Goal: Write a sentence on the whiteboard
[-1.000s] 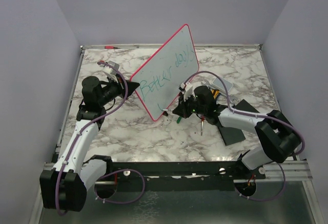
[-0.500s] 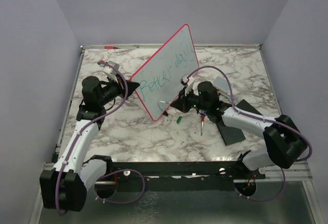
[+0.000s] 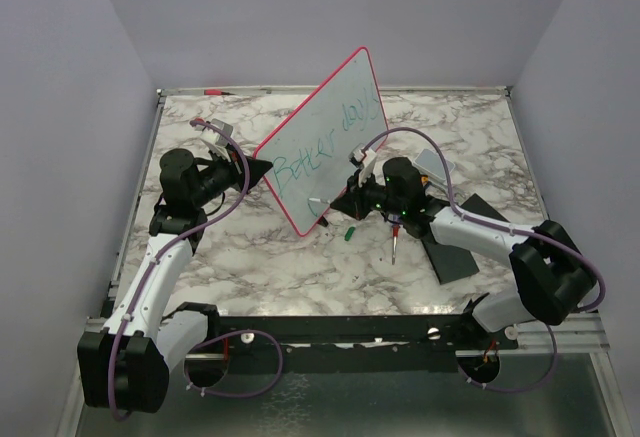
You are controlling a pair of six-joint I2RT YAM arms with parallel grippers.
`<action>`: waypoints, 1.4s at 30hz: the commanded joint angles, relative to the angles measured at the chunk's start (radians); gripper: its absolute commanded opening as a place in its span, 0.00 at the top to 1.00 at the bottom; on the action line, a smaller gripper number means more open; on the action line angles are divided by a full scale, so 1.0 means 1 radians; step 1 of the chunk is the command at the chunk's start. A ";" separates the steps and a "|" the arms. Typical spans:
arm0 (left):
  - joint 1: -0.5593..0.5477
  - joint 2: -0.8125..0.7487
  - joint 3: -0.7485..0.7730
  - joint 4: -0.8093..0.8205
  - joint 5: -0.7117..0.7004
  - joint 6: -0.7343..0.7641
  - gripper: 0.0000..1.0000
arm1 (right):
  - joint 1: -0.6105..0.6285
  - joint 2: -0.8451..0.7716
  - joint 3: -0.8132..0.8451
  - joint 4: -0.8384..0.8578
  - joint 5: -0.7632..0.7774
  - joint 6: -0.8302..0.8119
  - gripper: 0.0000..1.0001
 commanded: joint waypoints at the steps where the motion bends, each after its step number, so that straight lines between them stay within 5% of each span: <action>1: -0.022 0.037 -0.046 -0.187 0.039 0.076 1.00 | 0.006 0.013 0.019 -0.025 0.000 -0.022 0.99; 42: -0.023 0.021 -0.048 -0.187 0.043 0.074 1.00 | 0.005 -0.003 -0.013 0.002 0.263 0.078 0.99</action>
